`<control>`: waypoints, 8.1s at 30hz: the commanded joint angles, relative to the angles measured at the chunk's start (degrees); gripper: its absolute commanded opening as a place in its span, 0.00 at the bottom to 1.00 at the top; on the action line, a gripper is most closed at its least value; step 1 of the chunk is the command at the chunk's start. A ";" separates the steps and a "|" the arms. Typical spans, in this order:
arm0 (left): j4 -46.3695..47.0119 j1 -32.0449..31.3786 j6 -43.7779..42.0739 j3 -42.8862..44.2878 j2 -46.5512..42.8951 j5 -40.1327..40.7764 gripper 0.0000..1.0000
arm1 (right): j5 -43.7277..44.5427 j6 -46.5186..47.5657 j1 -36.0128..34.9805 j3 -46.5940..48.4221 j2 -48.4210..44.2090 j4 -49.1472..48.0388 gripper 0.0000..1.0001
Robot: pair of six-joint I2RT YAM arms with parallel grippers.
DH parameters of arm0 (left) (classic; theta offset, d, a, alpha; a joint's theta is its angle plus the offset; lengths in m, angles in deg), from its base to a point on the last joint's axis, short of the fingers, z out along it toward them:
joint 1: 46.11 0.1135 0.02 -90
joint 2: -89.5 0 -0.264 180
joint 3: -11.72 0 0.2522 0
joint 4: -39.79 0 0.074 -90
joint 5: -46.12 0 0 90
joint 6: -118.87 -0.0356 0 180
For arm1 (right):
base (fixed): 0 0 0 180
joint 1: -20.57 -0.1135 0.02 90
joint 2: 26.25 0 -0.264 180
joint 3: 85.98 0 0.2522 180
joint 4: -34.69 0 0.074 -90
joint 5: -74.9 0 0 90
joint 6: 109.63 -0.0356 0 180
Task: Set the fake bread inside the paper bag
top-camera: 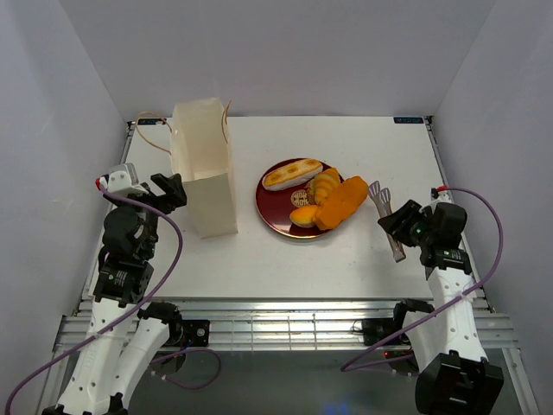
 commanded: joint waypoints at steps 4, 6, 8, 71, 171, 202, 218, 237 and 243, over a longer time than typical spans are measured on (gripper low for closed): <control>0.69 -0.58 0.27 -0.28 -0.74 -0.30 0.97 | -10.42 -3.40 3.58 -3.87 0.32 -5.60 0.54; 0.69 -0.58 0.19 -0.28 -0.74 -0.30 0.97 | -10.42 -3.40 3.76 -4.31 0.50 -5.69 0.56; 0.69 -0.67 0.19 -0.28 -0.74 -0.30 0.97 | -10.16 -3.49 3.84 -4.75 0.42 -6.13 0.57; 0.95 -1.02 -0.08 -0.46 0.23 -1.70 0.97 | -17.36 -18.70 3.93 -17.58 7.18 -33.20 0.54; 0.86 -1.20 -0.25 -0.72 -1.09 0.76 0.97 | -9.10 -4.63 -35.52 48.76 18.42 -15.71 0.14; 1.13 -2.34 -0.16 -0.90 -0.65 0.32 0.97 | -4.44 -2.26 -50.74 74.79 46.73 -21.07 0.15; 1.04 -2.95 -0.43 -0.90 -0.91 0.76 0.97 | -3.21 -0.24 -50.74 72.51 51.30 -20.90 0.27; 1.04 -3.39 -0.52 -0.90 -1.09 1.20 0.97 | -1.36 0.90 -50.56 75.76 54.21 -18.70 0.48; 1.04 -3.31 -0.60 -0.98 -0.91 1.19 0.97 | -2.42 0.90 -50.56 76.55 53.24 -16.94 0.48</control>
